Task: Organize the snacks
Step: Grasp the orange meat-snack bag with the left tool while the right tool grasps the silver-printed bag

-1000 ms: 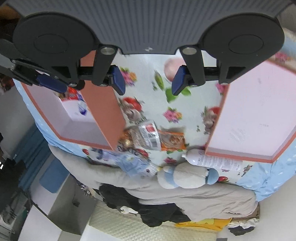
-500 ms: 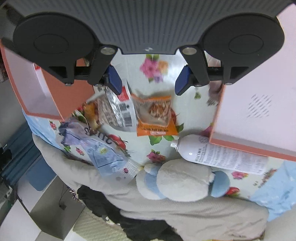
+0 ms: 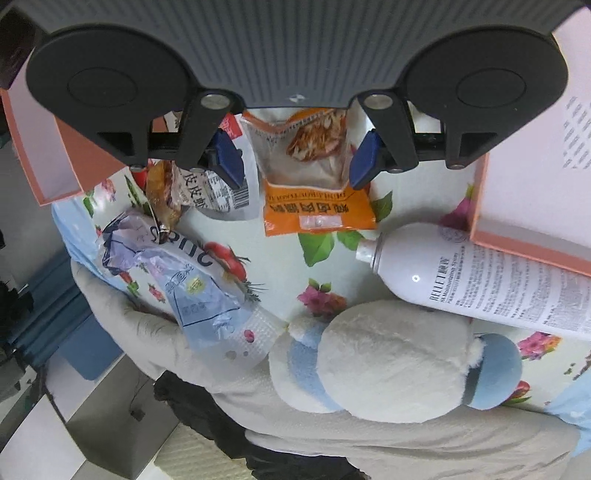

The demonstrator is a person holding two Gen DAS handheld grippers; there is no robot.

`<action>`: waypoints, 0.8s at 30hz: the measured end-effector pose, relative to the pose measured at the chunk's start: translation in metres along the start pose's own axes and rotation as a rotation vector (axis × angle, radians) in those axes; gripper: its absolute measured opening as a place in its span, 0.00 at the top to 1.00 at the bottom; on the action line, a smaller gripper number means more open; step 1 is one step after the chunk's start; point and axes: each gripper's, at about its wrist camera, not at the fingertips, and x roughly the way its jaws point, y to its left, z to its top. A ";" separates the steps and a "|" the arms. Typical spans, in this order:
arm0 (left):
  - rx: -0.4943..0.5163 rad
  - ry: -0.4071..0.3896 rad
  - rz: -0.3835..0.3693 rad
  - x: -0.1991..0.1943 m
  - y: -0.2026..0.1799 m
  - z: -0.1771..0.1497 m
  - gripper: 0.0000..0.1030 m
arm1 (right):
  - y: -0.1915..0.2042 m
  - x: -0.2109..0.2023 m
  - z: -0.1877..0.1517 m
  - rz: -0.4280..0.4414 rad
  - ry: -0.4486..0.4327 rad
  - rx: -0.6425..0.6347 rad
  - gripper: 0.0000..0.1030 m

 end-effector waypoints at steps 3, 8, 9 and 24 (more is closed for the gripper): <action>-0.012 0.008 -0.010 0.005 0.003 0.000 0.34 | 0.005 0.004 0.000 -0.050 -0.017 -0.026 0.31; -0.018 0.043 -0.008 0.014 0.007 -0.006 0.36 | 0.000 0.009 0.006 -0.053 -0.017 0.025 0.31; -0.032 0.049 -0.014 0.016 0.009 -0.007 0.36 | 0.001 0.012 0.007 -0.055 -0.016 0.014 0.31; -0.011 0.060 -0.015 0.014 0.003 -0.007 0.55 | -0.001 0.013 0.021 -0.054 0.006 -0.063 0.91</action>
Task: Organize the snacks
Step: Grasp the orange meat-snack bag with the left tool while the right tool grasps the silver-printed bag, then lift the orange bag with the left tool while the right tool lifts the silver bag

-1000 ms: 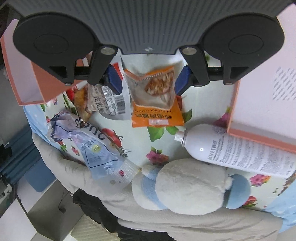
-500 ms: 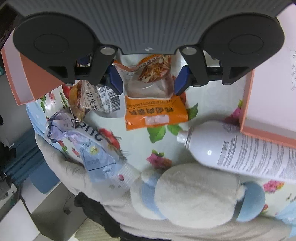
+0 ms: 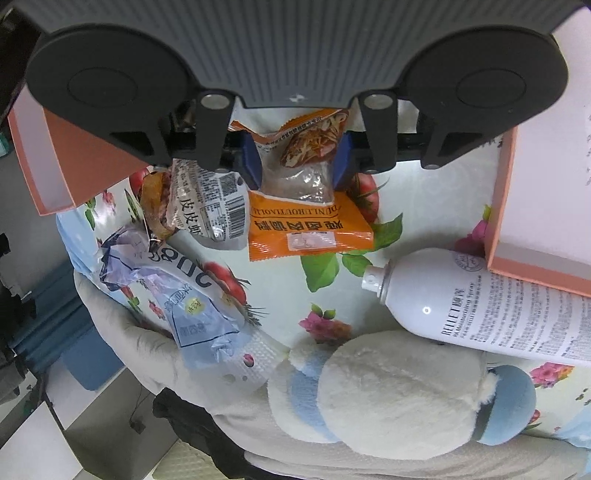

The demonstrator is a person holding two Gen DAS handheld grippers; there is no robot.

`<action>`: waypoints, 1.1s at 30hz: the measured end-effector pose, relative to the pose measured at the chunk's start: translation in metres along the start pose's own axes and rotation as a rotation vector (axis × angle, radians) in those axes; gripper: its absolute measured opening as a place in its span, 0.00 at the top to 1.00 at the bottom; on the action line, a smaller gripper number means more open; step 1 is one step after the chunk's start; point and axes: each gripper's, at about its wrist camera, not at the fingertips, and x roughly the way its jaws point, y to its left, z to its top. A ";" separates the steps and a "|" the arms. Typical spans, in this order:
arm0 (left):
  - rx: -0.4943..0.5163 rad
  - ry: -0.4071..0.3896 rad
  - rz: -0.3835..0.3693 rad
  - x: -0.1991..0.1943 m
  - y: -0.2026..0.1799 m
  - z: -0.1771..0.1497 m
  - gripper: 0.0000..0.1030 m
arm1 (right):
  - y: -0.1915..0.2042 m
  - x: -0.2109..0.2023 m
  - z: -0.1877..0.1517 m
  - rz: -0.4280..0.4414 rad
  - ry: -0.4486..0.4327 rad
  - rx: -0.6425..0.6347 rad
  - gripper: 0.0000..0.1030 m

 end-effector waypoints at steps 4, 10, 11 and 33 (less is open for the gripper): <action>-0.007 0.000 0.026 -0.014 0.002 -0.003 0.57 | -0.002 -0.010 -0.001 0.025 0.029 -0.022 0.93; -0.035 0.010 0.059 -0.048 0.010 -0.007 0.57 | -0.002 -0.040 -0.015 0.084 0.080 -0.096 0.93; -0.037 0.017 0.064 -0.053 0.011 -0.008 0.57 | -0.002 -0.046 -0.018 0.101 0.094 -0.110 0.93; -0.061 0.162 0.063 -0.086 0.006 -0.071 0.54 | -0.020 -0.113 -0.048 0.108 0.376 -0.227 0.78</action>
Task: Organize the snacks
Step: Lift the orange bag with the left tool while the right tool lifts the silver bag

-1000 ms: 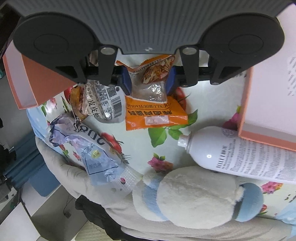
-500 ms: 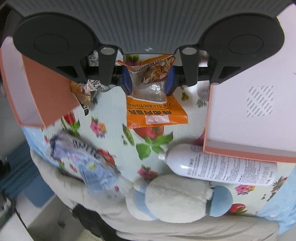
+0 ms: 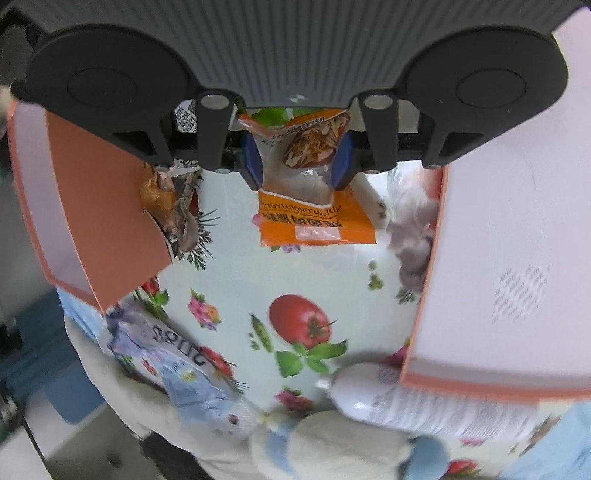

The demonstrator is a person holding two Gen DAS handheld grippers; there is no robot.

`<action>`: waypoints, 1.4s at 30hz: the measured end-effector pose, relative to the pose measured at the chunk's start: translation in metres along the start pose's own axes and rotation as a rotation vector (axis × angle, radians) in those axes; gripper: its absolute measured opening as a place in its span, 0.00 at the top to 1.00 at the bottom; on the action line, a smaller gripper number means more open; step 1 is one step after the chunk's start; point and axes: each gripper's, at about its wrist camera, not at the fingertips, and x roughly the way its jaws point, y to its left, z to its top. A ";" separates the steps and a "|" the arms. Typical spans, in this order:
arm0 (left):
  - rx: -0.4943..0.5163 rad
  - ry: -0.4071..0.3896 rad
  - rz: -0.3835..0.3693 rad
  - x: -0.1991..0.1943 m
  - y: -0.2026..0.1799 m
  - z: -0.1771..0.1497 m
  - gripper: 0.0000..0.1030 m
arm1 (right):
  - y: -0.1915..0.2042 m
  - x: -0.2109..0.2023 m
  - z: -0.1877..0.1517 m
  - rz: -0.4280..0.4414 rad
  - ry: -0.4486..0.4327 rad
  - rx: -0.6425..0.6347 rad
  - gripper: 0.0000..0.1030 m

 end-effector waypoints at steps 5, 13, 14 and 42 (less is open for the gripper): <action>-0.109 0.005 -0.010 -0.002 0.012 0.000 0.32 | -0.005 -0.009 0.002 0.046 -0.017 0.157 0.47; -0.177 -0.027 0.047 -0.003 0.010 -0.002 0.26 | -0.011 0.002 0.027 0.088 -0.082 0.350 0.28; -0.182 -0.029 0.054 -0.001 0.010 -0.001 0.26 | -0.012 0.005 0.030 0.077 -0.083 0.370 0.29; -0.014 -0.004 0.058 0.033 -0.013 -0.011 0.36 | -0.025 0.050 0.039 0.031 -0.044 0.428 0.39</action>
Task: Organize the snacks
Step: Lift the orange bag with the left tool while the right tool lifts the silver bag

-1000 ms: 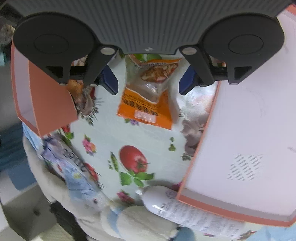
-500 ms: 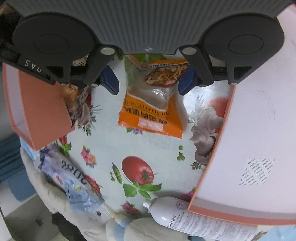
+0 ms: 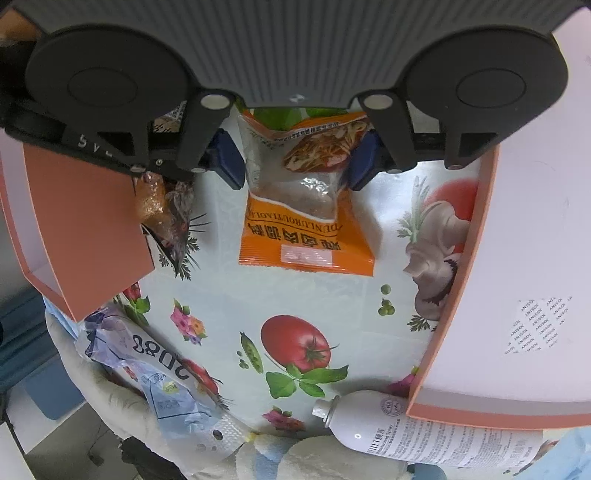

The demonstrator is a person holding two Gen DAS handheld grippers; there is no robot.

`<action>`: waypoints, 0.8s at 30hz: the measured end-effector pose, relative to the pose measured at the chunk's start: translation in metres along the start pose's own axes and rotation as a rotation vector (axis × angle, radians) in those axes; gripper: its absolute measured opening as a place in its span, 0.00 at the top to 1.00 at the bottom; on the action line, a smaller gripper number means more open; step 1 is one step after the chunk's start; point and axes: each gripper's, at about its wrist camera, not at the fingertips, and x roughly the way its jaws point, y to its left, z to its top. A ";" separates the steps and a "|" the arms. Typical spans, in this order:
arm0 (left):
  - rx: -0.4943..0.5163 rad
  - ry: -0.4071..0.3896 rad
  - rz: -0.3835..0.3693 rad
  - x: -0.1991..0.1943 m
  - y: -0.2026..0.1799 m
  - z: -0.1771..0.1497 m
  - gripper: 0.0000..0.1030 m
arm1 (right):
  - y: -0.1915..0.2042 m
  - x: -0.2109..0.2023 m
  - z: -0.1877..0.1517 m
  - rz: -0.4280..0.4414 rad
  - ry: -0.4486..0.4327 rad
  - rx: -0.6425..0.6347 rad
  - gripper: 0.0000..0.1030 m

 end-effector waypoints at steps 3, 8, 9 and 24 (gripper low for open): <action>0.016 -0.007 0.010 0.000 -0.002 -0.001 0.38 | 0.003 -0.002 -0.002 -0.008 -0.006 -0.057 0.43; 0.007 -0.012 0.007 -0.003 -0.005 -0.002 0.42 | 0.005 -0.006 0.000 0.013 -0.008 -0.124 0.58; 0.009 -0.014 0.008 -0.004 -0.006 -0.002 0.42 | 0.006 -0.007 0.000 0.018 -0.011 -0.134 0.59; -0.004 -0.201 0.038 -0.030 0.002 -0.038 0.43 | 0.004 -0.034 -0.029 0.190 -0.126 -0.209 0.60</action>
